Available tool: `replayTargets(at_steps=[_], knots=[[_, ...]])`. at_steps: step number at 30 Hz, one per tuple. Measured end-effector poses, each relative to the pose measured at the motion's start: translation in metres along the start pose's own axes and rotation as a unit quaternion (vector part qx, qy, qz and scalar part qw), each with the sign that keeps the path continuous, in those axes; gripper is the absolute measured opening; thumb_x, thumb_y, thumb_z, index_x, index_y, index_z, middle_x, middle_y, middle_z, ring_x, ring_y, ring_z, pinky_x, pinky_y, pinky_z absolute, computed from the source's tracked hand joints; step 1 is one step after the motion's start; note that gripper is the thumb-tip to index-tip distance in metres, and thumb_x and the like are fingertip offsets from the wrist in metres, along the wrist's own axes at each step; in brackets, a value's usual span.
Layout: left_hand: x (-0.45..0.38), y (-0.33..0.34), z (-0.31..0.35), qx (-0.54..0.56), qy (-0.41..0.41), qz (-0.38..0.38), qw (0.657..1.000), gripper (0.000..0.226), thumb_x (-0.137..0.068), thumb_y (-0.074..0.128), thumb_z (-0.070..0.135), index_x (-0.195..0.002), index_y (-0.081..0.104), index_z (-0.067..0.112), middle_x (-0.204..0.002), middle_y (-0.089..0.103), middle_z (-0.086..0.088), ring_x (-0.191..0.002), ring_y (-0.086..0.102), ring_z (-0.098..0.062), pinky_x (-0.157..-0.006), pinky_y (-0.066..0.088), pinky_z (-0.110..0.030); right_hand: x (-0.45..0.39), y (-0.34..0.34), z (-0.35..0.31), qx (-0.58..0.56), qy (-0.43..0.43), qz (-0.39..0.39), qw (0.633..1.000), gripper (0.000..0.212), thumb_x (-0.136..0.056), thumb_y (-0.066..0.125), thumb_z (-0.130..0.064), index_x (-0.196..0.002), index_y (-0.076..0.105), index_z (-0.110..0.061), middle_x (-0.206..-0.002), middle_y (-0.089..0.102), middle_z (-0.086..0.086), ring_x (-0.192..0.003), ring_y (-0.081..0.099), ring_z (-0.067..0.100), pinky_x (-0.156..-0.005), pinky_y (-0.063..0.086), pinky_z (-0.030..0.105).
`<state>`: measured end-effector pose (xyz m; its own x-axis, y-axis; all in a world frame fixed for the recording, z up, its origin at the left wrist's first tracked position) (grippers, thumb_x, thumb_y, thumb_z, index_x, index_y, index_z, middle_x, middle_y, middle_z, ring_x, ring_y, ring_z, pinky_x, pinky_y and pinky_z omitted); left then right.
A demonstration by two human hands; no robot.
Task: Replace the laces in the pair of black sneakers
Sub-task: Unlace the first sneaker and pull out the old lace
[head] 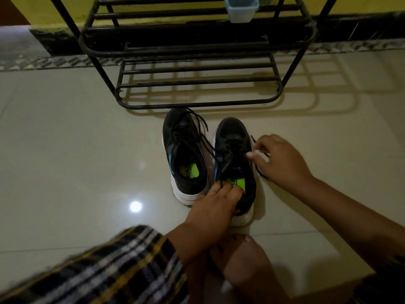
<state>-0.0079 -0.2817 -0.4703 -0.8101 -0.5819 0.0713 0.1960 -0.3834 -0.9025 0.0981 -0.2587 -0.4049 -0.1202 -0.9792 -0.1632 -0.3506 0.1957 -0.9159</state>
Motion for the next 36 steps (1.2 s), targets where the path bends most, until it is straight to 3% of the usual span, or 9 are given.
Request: replayTargets(at_steps=[1,3,6,8,12,16,22,27,36], knots=[[0.0,0.001,-0.001,-0.002,-0.002,-0.002,1.0,0.032,-0.091,0.051,0.021,-0.122,0.047,0.017,-0.121,0.053,-0.005,-0.122,0.043,-0.028,-0.084,0.045,-0.043,-0.015,-0.003,0.02,-0.052,0.058,-0.03,0.996,0.02,-0.086,0.061,-0.031,-0.091,0.058,-0.012,-0.083,0.057,0.001,-0.083,0.06,0.022,-0.072,0.046,0.03],[0.001,-0.001,0.001,-0.01,0.01,0.012,1.0,0.03,-0.088,0.05,0.022,-0.118,0.048,0.018,-0.116,0.055,-0.004,-0.117,0.048,-0.029,-0.078,0.048,-0.041,-0.02,0.019,0.033,-0.065,0.093,-0.085,0.99,0.023,-0.084,0.064,-0.035,-0.098,0.058,-0.018,-0.088,0.06,-0.001,-0.09,0.056,0.021,-0.079,0.047,0.038],[0.001,-0.001,0.0,-0.012,0.02,0.036,0.999,0.028,-0.081,0.051,0.025,-0.108,0.045,0.02,-0.103,0.059,-0.002,-0.103,0.057,-0.028,-0.065,0.051,-0.037,-0.009,0.034,0.036,-0.086,0.101,-0.075,0.988,0.02,-0.084,0.064,-0.029,-0.1,0.056,-0.02,-0.087,0.062,-0.001,-0.091,0.056,0.023,-0.079,0.048,0.041],[0.001,0.0,0.0,-0.007,0.021,0.035,0.999,0.031,-0.081,0.058,0.02,-0.11,0.045,0.019,-0.106,0.059,-0.004,-0.106,0.055,-0.029,-0.069,0.05,-0.039,-0.009,0.032,0.051,-0.077,0.131,-0.076,0.985,0.019,-0.085,0.062,-0.026,-0.102,0.055,-0.02,-0.09,0.062,0.001,-0.092,0.055,0.025,-0.078,0.047,0.04],[0.002,0.0,-0.001,0.004,0.003,0.01,1.0,0.033,-0.09,0.053,0.021,-0.122,0.047,0.015,-0.122,0.052,-0.006,-0.122,0.042,-0.029,-0.086,0.045,-0.045,-0.003,0.041,0.065,-0.058,0.144,-0.085,0.984,0.028,-0.087,0.061,-0.027,-0.112,0.052,-0.018,-0.097,0.059,-0.001,-0.095,0.055,0.023,-0.074,0.045,0.035],[0.001,0.0,0.0,0.008,0.004,0.011,1.0,0.033,-0.09,0.054,0.022,-0.121,0.048,0.015,-0.12,0.054,-0.006,-0.12,0.044,-0.029,-0.086,0.047,-0.045,-0.003,0.047,0.072,-0.073,0.18,-0.123,0.973,0.039,-0.088,0.061,-0.03,-0.122,0.047,-0.018,-0.105,0.055,0.002,-0.1,0.055,0.024,-0.073,0.038,0.029],[0.0,0.003,-0.002,-0.002,-0.001,0.004,1.0,0.034,-0.091,0.052,0.022,-0.123,0.047,0.016,-0.121,0.052,-0.005,-0.122,0.042,-0.029,-0.086,0.046,-0.044,-0.014,0.033,0.03,0.109,0.064,-0.107,0.986,0.051,-0.088,0.055,-0.02,-0.137,0.043,-0.026,-0.126,0.043,0.01,-0.114,0.044,0.031,-0.082,0.046,0.039],[0.001,0.001,-0.001,-0.001,0.007,0.017,1.0,0.034,-0.089,0.055,0.022,-0.121,0.048,0.015,-0.118,0.054,-0.006,-0.119,0.045,-0.029,-0.083,0.047,-0.044,-0.015,0.035,0.013,0.147,0.034,-0.129,0.98,0.054,-0.082,0.057,-0.013,-0.135,0.048,-0.02,-0.145,0.028,0.011,-0.124,0.034,0.033,-0.088,0.043,0.043],[-0.001,0.004,0.0,0.006,0.005,-0.005,1.0,0.035,-0.092,0.053,0.018,-0.126,0.046,0.012,-0.123,0.051,-0.009,-0.124,0.039,-0.03,-0.092,0.046,-0.045,-0.027,0.033,0.004,0.153,0.023,-0.174,0.972,0.04,-0.081,0.059,-0.013,-0.121,0.055,-0.018,-0.128,0.032,0.005,-0.12,0.028,0.027,-0.088,0.038,0.038]])
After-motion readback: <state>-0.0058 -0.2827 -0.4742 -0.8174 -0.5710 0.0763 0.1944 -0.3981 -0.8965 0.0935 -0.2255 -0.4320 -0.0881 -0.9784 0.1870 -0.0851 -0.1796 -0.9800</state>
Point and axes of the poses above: each hand's wrist, its own x-axis away from the middle knuckle, its own y-axis out of the palm, z = x × y, the point moved 9 cm from there along -x, towards the middle knuckle
